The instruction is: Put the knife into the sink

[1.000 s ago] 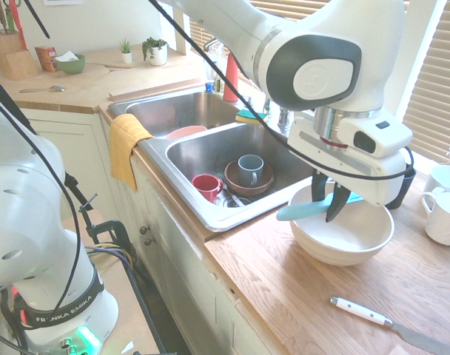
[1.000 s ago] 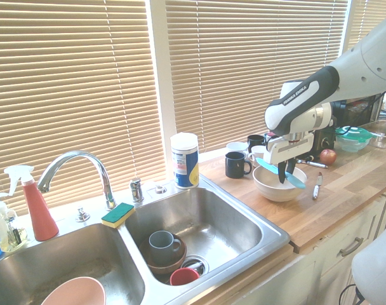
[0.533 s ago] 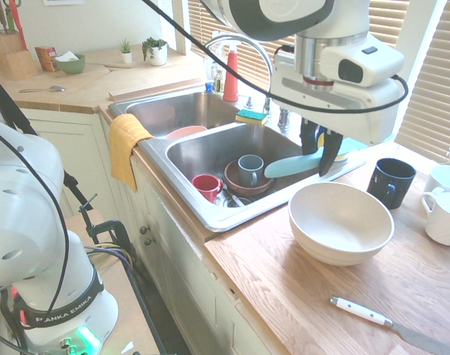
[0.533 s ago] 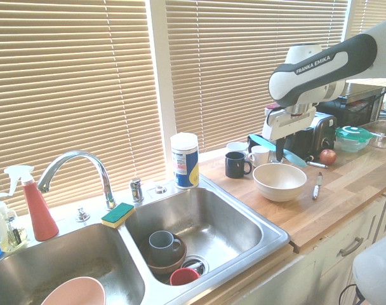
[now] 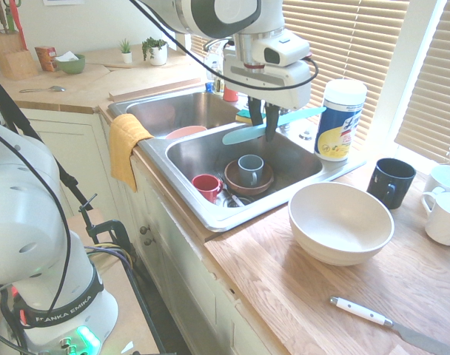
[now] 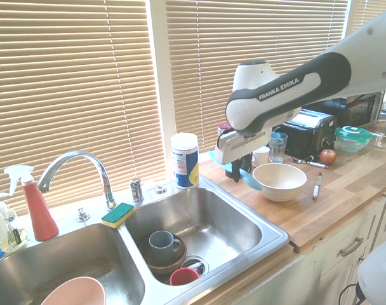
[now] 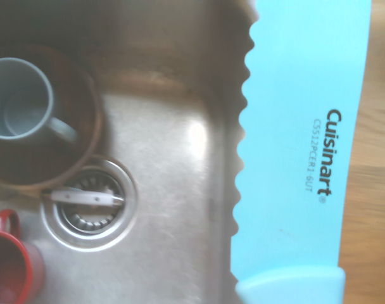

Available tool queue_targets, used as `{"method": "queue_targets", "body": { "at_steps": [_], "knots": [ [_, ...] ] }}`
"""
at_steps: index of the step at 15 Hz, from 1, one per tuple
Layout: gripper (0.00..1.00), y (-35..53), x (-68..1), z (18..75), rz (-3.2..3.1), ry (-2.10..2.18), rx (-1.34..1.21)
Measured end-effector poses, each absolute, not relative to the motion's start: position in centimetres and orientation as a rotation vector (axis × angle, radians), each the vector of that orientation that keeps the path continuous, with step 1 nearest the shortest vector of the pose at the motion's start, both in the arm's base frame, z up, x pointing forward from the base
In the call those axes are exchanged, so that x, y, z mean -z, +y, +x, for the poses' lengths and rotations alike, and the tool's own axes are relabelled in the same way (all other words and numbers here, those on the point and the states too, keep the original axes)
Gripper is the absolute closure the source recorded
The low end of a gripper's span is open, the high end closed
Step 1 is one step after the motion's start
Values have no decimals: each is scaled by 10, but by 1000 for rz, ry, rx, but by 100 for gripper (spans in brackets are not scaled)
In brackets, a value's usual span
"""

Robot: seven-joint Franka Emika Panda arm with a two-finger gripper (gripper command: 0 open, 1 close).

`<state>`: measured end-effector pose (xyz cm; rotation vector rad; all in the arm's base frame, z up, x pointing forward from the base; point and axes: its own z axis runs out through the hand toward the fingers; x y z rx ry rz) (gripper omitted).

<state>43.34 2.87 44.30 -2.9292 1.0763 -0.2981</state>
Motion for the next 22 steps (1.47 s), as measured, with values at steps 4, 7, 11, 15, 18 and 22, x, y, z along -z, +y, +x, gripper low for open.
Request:
{"method": "queue_targets", "body": {
  "at_steps": [4, 7, 11, 15, 18, 22],
  "knots": [
    [100, 67, -375, 444, -2913, 1103, 286],
    [100, 90, -321, 448, -2915, 1139, 251],
    [100, 109, -252, 457, -2921, 1172, 195],
    [100, 119, -216, 483, -2931, 1202, 155],
    [100, 120, -188, 489, -2940, 1213, 126],
    [0, 120, -163, 485, -2930, 1266, 59]
  ]
}}
